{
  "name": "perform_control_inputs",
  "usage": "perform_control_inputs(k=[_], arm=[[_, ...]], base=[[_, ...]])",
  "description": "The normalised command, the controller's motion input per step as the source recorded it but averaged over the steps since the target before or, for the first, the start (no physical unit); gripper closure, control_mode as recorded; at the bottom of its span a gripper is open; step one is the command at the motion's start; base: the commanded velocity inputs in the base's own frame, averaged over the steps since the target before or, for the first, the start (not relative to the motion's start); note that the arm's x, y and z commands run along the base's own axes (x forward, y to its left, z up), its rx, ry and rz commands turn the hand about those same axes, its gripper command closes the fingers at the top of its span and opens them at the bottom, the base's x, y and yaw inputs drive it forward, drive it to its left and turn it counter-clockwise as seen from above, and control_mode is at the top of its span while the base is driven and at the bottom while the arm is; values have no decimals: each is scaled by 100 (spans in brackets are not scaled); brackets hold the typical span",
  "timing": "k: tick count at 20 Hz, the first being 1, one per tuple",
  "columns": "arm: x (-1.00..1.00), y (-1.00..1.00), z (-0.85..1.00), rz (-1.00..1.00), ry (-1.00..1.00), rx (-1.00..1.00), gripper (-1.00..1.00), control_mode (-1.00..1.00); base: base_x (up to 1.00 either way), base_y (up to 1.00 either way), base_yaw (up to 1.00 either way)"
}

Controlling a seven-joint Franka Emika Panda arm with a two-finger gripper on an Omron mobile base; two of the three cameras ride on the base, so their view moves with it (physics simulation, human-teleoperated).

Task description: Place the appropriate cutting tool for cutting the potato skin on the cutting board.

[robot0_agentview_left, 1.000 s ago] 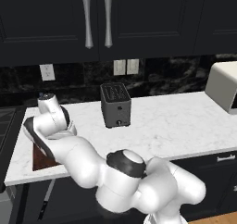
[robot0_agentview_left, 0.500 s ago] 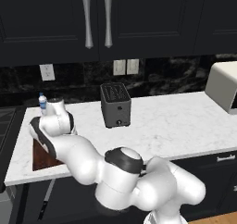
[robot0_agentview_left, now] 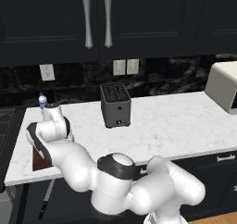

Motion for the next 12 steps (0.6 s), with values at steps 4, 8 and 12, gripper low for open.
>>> perform_control_inputs(k=[4, 8, 12], arm=[[-1, 1, 0, 0, 2, 0, -100, -100], [-27, -5, 18, -2, 13, 10, -100, -100], [-14, 0, 7, -1, 3, 2, -100, -100]], base=[[0, 0, 0], [0, 0, 0], [0, 0, 0]])
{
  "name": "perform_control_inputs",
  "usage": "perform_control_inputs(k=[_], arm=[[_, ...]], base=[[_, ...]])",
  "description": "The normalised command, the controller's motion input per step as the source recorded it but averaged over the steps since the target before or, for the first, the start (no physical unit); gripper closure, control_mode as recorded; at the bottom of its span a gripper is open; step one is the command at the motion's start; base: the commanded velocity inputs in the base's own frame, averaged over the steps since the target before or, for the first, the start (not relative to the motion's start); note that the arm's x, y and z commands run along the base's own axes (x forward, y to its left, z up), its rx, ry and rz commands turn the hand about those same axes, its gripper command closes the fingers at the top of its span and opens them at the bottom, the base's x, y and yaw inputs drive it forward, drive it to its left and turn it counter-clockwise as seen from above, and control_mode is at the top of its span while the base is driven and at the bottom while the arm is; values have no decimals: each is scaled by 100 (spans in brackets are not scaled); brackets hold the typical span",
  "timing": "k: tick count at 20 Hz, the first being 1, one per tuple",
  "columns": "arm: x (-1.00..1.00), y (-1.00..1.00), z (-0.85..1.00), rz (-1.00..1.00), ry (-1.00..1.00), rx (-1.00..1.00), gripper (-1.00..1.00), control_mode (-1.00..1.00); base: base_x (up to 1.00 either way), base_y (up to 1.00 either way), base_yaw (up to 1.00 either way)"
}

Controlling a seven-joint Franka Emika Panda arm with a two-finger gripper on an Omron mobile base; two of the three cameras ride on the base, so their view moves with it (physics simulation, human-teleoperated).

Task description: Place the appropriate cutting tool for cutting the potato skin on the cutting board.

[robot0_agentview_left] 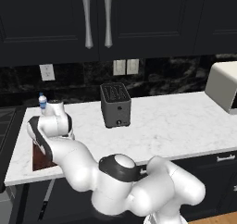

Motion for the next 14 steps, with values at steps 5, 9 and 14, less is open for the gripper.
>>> perform_control_inputs(k=[5, 9, 14], arm=[[-18, 5, 17, 0, -7, -6, -100, -100], [-32, 22, 39, 0, -18, -19, -100, -100], [-9, 6, 15, 0, -4, -8, -100, -100]], base=[[0, 0, 0], [0, 0, 0], [0, 0, 0]])
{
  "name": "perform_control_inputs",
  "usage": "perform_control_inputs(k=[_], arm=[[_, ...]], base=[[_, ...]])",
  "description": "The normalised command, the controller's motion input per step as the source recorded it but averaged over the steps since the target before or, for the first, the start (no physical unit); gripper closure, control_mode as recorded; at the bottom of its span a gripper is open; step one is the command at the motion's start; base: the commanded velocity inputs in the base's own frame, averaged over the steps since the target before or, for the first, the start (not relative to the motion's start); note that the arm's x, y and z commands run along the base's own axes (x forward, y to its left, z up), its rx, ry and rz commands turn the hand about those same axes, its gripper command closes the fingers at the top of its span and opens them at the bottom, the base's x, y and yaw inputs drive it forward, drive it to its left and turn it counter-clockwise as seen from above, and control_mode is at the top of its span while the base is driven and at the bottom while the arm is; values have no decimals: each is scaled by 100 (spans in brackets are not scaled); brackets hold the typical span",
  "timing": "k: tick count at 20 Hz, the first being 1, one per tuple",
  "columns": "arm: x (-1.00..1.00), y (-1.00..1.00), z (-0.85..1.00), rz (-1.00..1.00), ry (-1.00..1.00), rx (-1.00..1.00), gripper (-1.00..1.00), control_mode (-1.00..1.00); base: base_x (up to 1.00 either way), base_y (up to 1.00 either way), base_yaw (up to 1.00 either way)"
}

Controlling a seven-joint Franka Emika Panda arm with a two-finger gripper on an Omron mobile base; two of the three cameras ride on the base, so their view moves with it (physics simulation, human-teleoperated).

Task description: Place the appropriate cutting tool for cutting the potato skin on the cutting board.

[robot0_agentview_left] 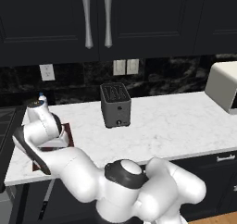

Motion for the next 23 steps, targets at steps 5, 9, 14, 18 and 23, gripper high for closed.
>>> perform_control_inputs(k=[5, 9, 14, 18, 23], arm=[[-60, -24, 62, 0, 0, 14, -100, -100], [-83, -46, 100, 0, -9, 13, -100, -100], [-79, -37, 99, 6, -19, 4, -100, -100], [-16, -17, 15, 8, -6, 1, -100, -100], [-38, -68, 25, 22, -13, 0, -100, -100]], base=[[0, 0, 0], [0, 0, 0], [0, 0, 0], [0, 0, 0], [0, 0, 0]])
